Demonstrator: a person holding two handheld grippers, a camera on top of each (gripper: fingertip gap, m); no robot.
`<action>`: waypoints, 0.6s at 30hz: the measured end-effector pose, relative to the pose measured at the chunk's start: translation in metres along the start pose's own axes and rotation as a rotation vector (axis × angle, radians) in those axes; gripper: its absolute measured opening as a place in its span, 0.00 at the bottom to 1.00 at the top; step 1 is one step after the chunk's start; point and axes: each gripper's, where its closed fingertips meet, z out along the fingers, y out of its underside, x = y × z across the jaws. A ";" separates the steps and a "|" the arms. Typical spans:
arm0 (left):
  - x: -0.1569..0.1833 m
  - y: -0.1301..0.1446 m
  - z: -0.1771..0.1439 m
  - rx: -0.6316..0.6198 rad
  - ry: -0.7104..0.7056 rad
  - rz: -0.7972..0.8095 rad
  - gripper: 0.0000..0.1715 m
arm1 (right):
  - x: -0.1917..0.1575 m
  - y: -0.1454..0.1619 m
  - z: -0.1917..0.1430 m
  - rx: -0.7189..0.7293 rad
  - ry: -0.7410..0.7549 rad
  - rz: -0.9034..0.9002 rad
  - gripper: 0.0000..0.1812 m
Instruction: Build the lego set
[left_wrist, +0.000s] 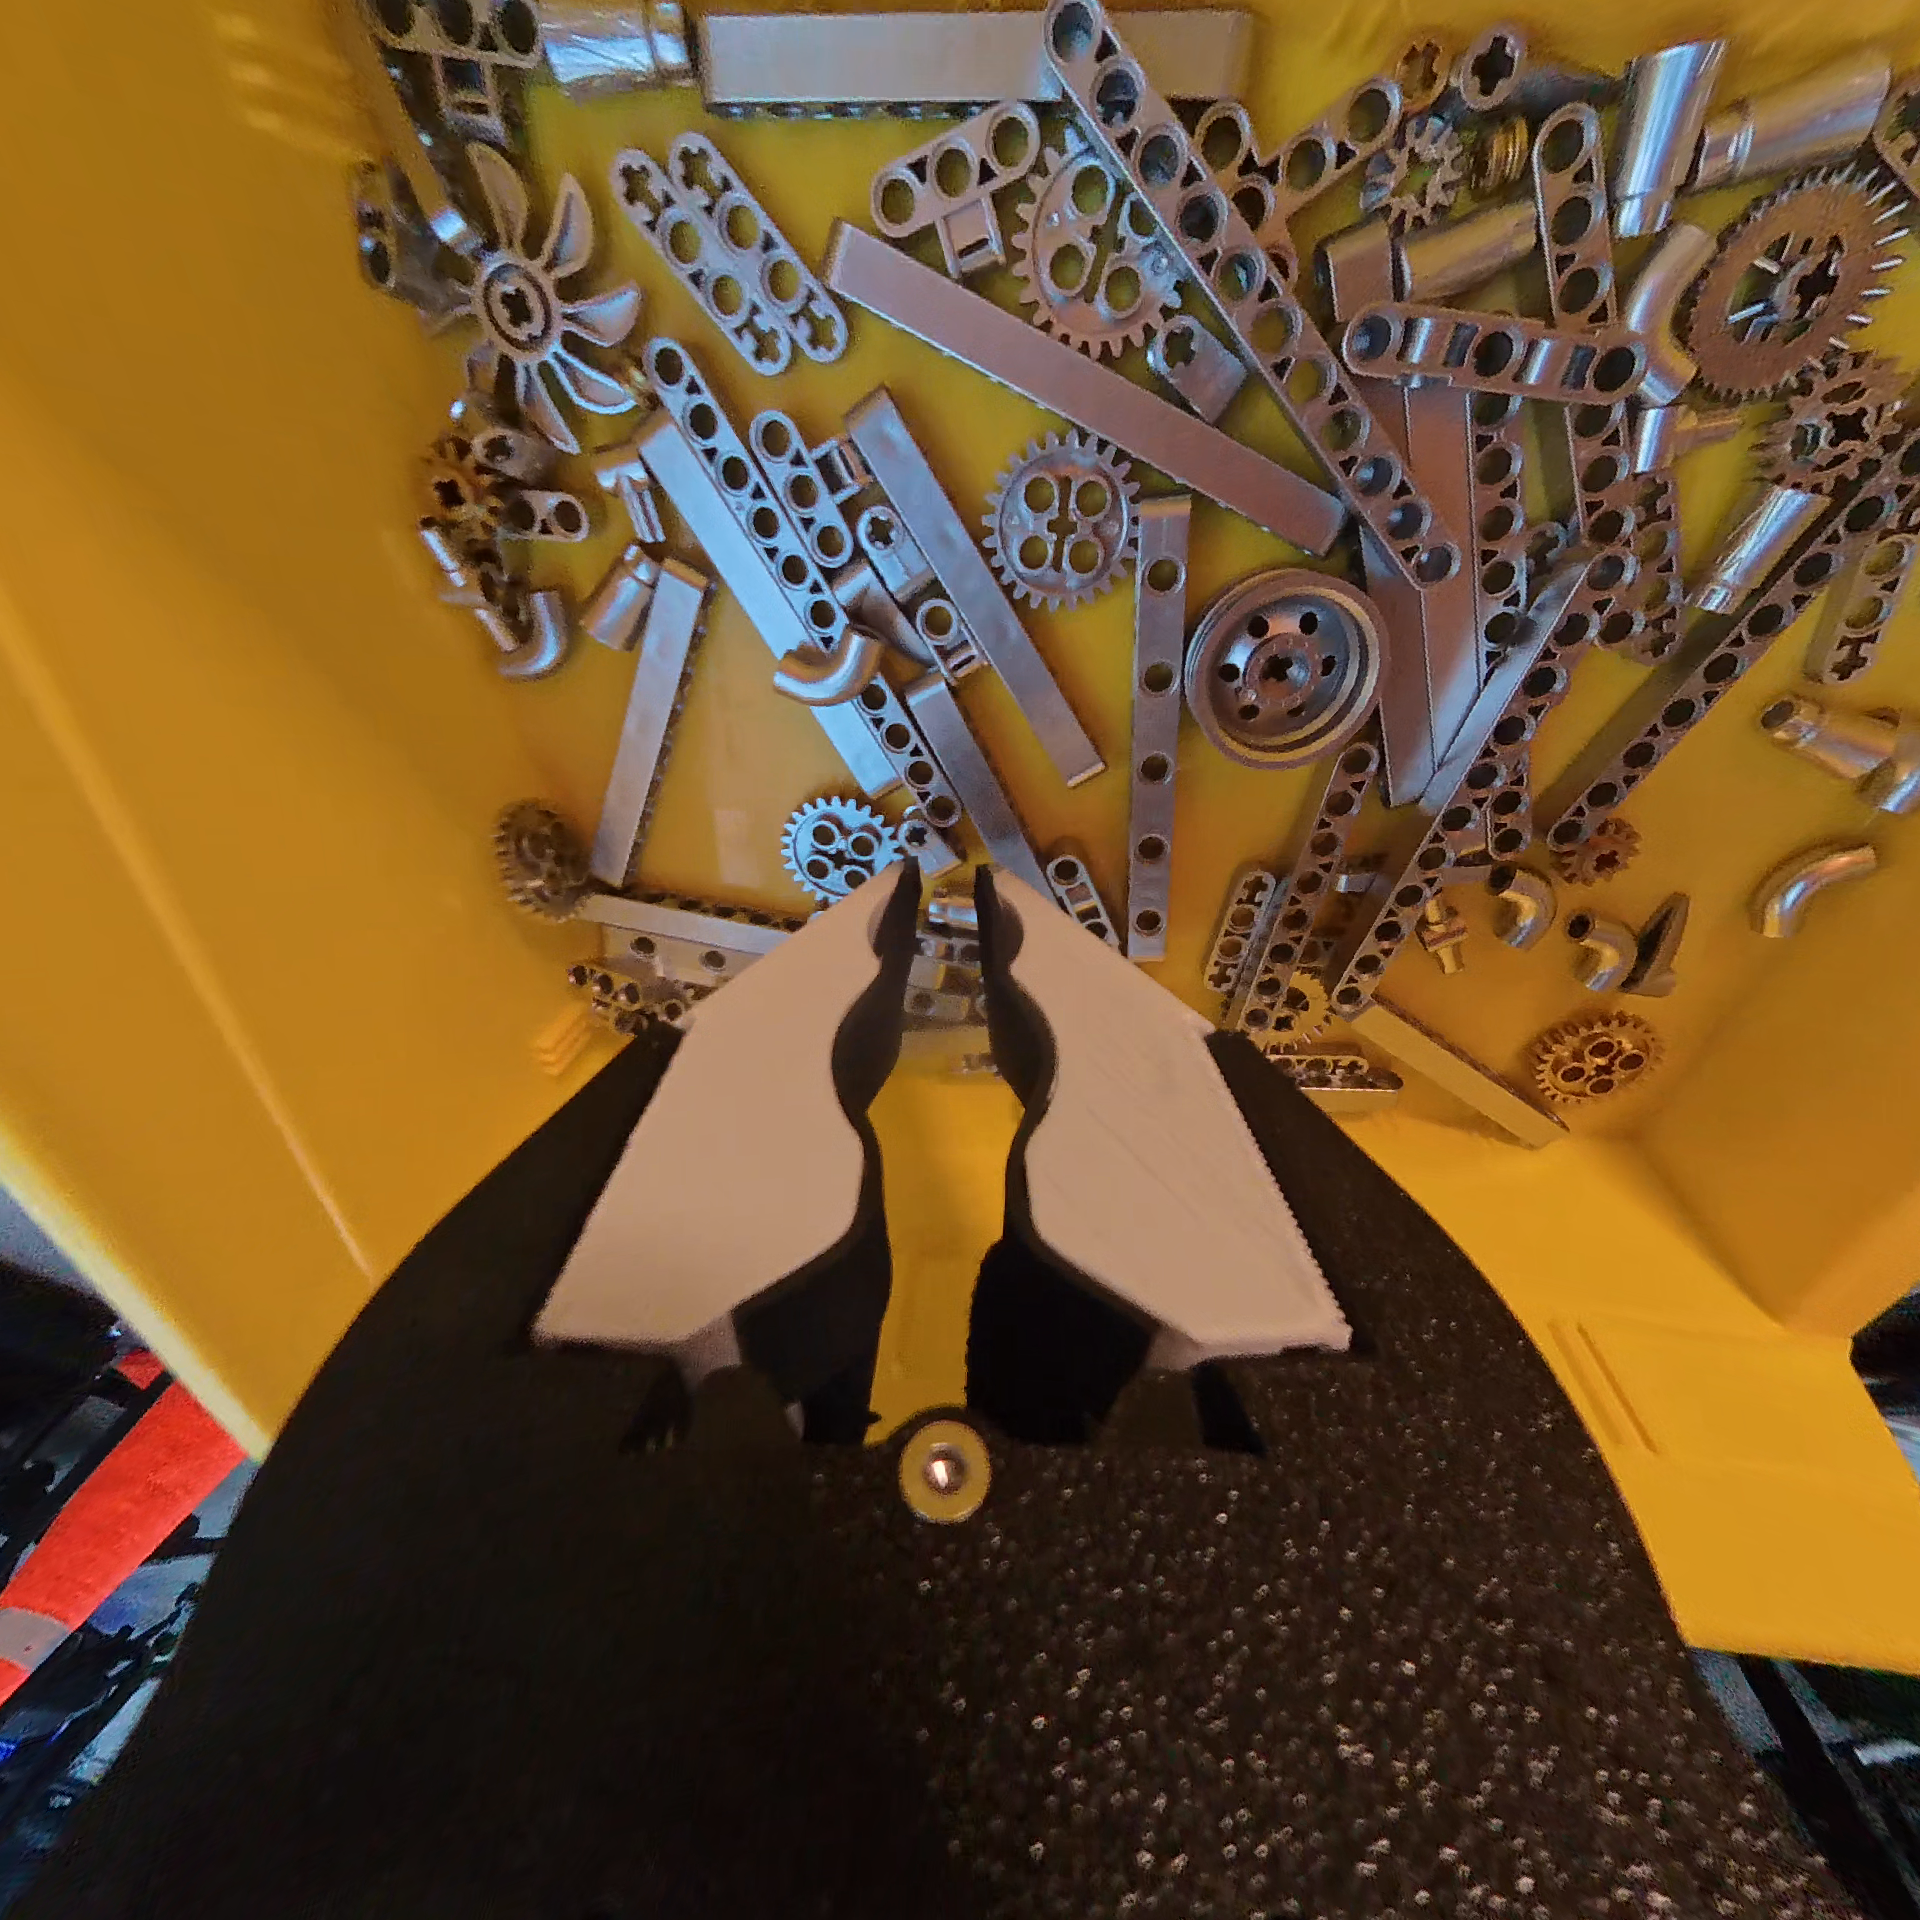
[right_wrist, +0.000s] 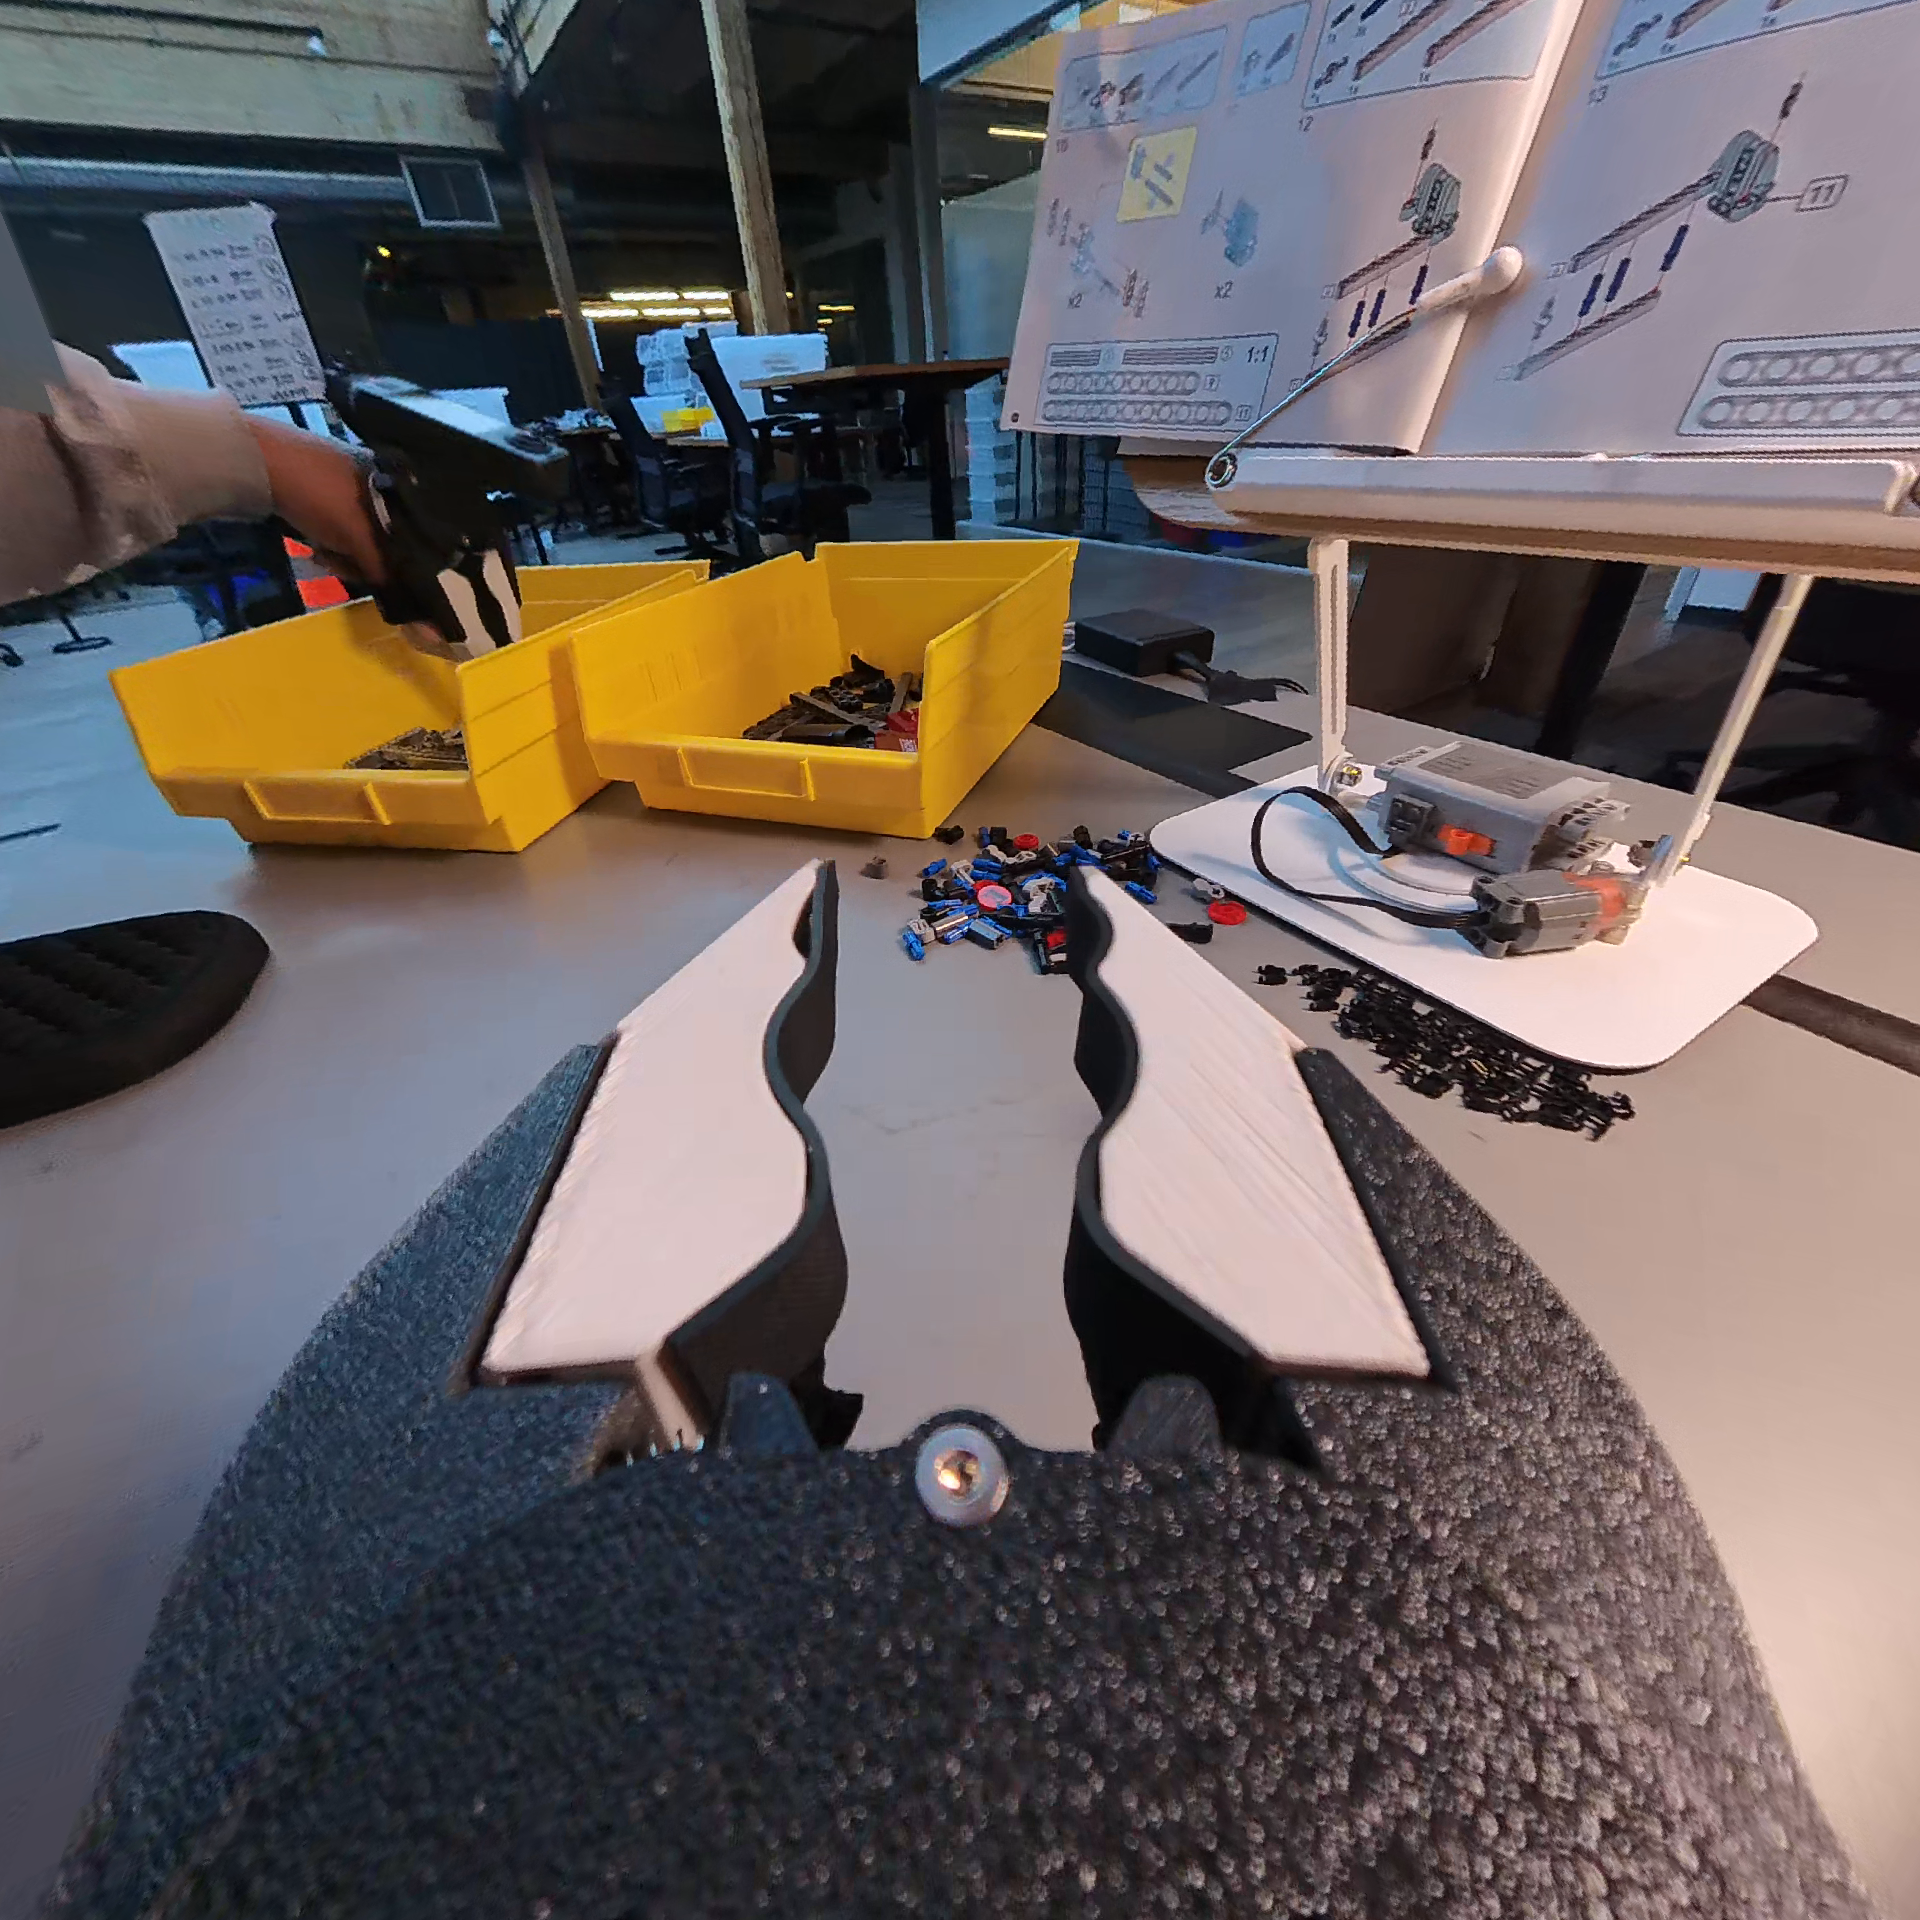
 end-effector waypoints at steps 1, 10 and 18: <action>0.003 0.000 0.003 -0.012 0.020 0.001 0.05 | 0.001 -0.001 -0.001 0.005 0.001 0.008 0.23; -0.012 0.001 0.005 -0.043 -0.077 -0.013 0.00 | 0.005 -0.003 -0.003 0.022 0.004 0.040 0.23; -0.014 -0.045 -0.015 0.161 -0.141 -0.013 0.11 | 0.006 -0.002 -0.001 0.018 -0.003 0.059 0.23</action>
